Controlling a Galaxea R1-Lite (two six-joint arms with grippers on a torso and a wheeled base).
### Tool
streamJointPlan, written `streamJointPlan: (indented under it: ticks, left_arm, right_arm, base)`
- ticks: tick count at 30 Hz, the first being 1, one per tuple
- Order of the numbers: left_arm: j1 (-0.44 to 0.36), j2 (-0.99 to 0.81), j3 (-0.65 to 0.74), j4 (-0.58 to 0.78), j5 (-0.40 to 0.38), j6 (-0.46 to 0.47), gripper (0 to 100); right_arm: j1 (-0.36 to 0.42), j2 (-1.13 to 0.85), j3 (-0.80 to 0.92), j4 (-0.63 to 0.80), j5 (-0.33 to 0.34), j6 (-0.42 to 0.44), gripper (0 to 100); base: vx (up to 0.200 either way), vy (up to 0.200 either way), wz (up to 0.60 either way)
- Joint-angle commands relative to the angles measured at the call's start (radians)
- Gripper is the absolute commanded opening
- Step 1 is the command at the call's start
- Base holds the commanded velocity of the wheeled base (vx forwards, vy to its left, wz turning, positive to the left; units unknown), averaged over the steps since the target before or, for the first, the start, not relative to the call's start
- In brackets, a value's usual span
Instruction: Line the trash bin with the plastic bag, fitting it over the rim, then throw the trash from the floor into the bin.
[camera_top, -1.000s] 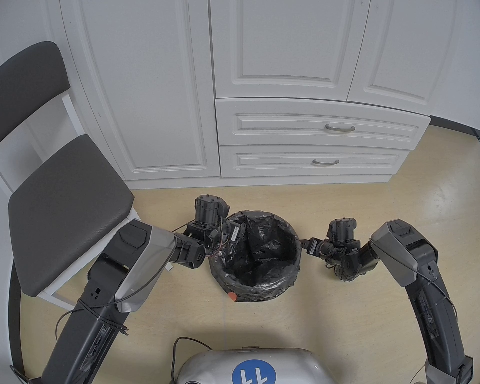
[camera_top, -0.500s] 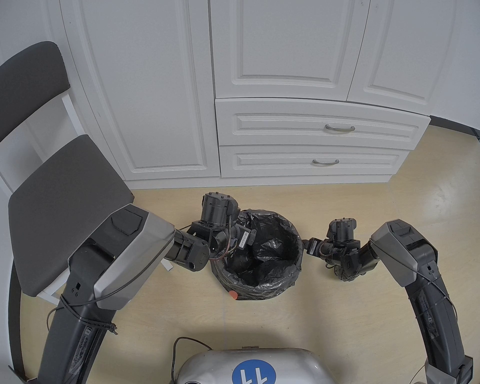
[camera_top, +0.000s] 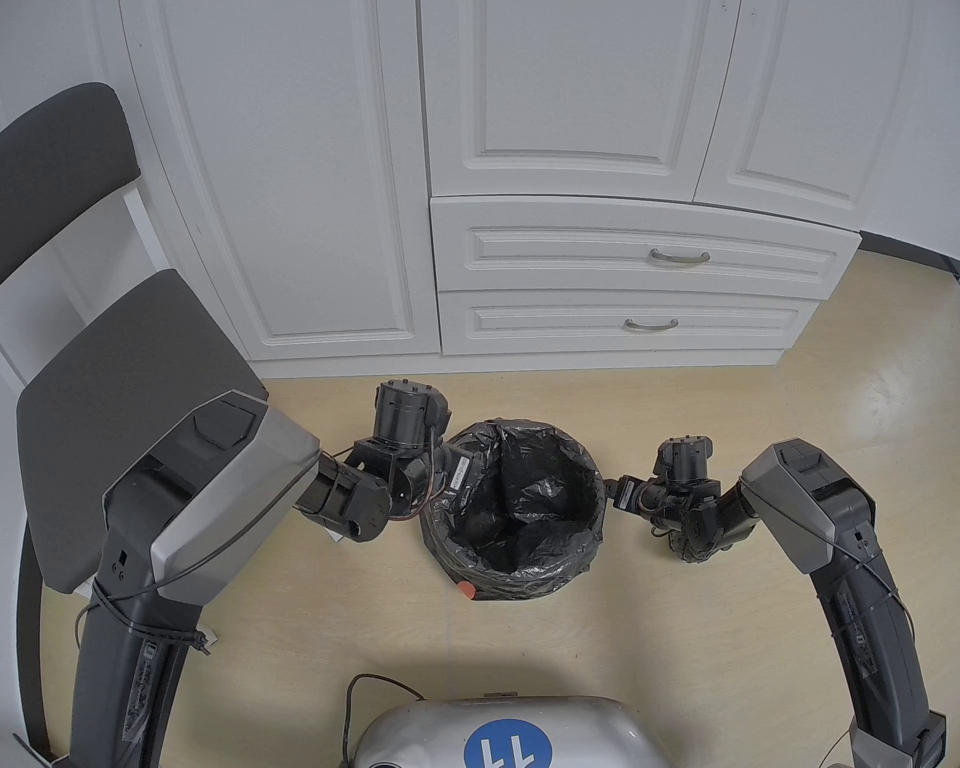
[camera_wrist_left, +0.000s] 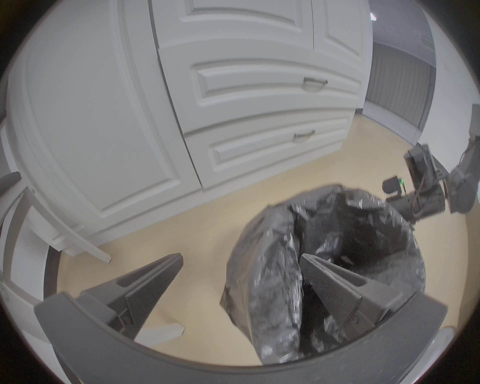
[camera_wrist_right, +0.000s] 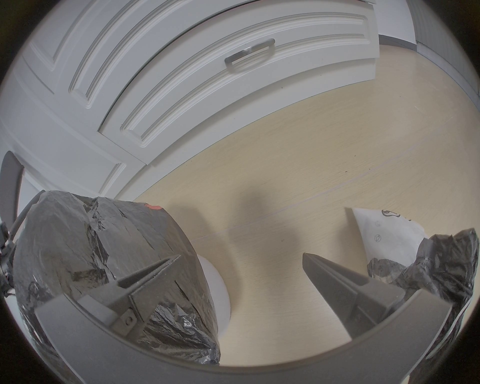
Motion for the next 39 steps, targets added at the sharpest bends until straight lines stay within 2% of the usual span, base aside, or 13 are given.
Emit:
streamJointPlan:
  ticks: [1, 3, 6, 7, 14, 17, 20, 31, 39]
  left_arm:
    - [0.017, 0.08, -0.091, -0.064, -0.006, -0.009, 100]
    - [0.013, 0.087, -0.098, -0.078, -0.016, -0.018, 100]
    - [-0.001, 0.098, -0.111, -0.11, -0.114, -0.047, 100]
    - [-0.001, 0.106, -0.12, -0.11, -0.122, -0.047, 100]
    - [-0.001, 0.185, -0.201, -0.111, -0.116, -0.05, 100]
    - [0.005, 0.248, -0.296, -0.113, -0.113, -0.06, 100]
    - [0.013, 0.3, -0.419, -0.093, -0.059, -0.092, 100]
    - [0.034, 0.316, -0.426, -0.05, -0.022, -0.089, 100]
    - [-0.007, 0.253, -0.426, -0.065, -0.025, -0.127, 100]
  right_arm:
    - [0.0, 0.002, 0.0, -0.002, 0.001, 0.0, 100]
    - [0.0, 0.002, 0.0, -0.002, 0.001, 0.0, 100]
    - [0.0, 0.002, 0.0, -0.004, 0.002, 0.0, 100]
    - [0.0, 0.002, 0.0, -0.004, 0.001, 0.0, 100]
    - [0.0, 0.002, 0.0, -0.005, 0.001, 0.0, 100]
    - [0.0, 0.002, 0.0, -0.005, 0.001, 0.0, 100]
    - [0.0, 0.002, 0.0, -0.004, 0.001, 0.0, 100]
    - [0.0, 0.002, -0.001, -0.002, 0.001, 0.002, 100]
    - [0.0, 0.003, -0.001, -0.004, 0.001, 0.0, 100]
  base:
    - [0.0, 0.0, 0.0]
    - [0.0, 0.0, 0.0]
    - [0.0, 0.0, 0.0]
    - [0.0, 0.0, 0.0]
    - [0.0, 0.0, 0.0]
    - [0.0, 0.0, 0.0]
    - [0.0, 0.0, 0.0]
    - [0.0, 0.0, 0.0]
    - [0.0, 0.0, 0.0]
